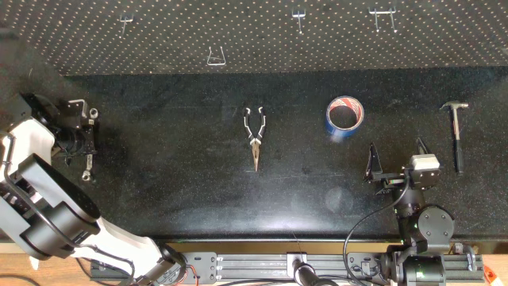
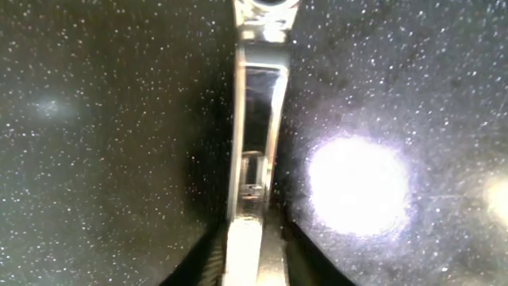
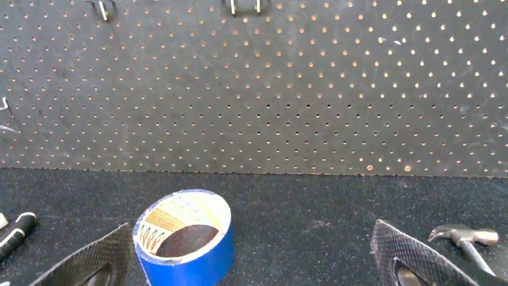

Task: Place Tools Onto Pegboard

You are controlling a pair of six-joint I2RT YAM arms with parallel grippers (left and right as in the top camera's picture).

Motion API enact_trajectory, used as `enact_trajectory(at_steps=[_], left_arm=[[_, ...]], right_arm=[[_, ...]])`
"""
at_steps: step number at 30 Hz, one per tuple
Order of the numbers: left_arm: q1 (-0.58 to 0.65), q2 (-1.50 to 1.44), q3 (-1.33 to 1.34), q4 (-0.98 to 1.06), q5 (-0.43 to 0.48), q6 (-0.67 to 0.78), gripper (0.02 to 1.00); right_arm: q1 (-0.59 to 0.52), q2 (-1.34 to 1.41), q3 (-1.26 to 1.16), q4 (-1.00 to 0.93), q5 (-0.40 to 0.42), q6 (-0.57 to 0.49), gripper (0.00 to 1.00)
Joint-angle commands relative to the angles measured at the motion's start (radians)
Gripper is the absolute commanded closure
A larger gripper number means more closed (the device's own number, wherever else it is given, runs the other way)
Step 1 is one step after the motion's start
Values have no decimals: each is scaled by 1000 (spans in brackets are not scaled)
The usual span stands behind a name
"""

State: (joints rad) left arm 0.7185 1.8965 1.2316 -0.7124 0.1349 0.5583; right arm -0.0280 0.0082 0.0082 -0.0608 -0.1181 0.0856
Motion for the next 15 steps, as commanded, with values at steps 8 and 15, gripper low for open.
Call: enact_trajectory(at_steps=[8,15], left_arm=[[66,13,19,-5,5,8,976],[66,13,19,-9,-3,7,989]], right_arm=[[-5,-7,-4,-3,2,11,25],[-5,-7,-4,-3,2,11,25]])
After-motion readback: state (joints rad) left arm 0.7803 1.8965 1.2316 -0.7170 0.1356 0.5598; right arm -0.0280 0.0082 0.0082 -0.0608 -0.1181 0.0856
